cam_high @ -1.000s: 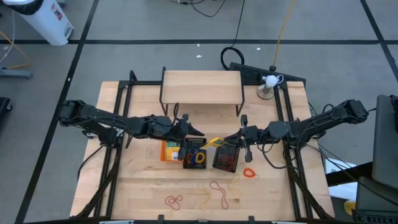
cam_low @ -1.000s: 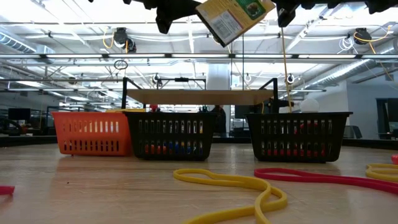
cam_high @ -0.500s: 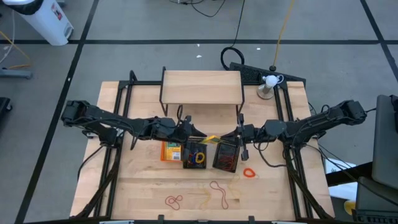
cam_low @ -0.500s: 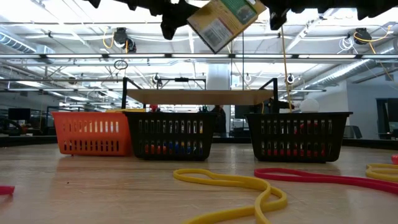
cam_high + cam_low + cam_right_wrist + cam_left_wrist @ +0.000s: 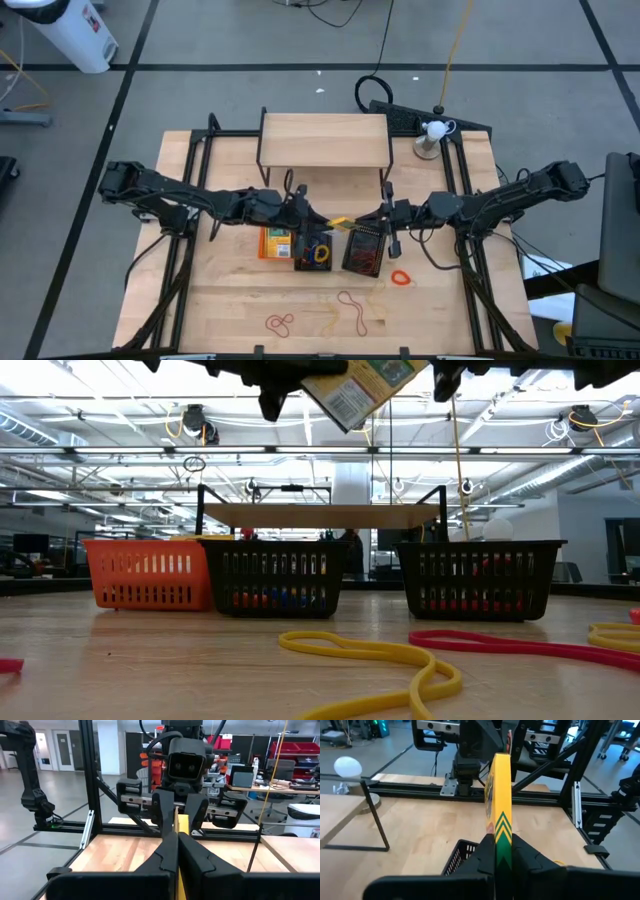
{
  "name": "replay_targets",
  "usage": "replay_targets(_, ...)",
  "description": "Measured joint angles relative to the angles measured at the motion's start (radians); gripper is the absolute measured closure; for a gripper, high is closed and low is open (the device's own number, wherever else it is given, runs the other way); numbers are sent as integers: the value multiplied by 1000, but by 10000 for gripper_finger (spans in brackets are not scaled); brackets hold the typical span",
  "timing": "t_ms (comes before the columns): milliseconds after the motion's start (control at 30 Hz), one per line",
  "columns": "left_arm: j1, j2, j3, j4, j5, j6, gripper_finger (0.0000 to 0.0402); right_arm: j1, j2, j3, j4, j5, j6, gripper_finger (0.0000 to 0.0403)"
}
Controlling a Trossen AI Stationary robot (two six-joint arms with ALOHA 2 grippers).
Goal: Pick & Place Office Desk Supplies
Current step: Put the crayons box into the orange bin
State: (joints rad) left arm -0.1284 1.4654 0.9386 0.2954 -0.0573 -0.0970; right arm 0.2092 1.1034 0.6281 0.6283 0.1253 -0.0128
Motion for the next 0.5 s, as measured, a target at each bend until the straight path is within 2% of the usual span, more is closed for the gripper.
replay_targets(133,0,-7,0,29,-22,38,395,2,0,0,45,-10,-23,398)
replay_targets(233,0,-8,0,44,-23,57,396,2,0,0,52,-49,-47,374)
replay_targets(500,-4,-26,0,32,-26,75,400,2,0,0,48,-44,-60,246)
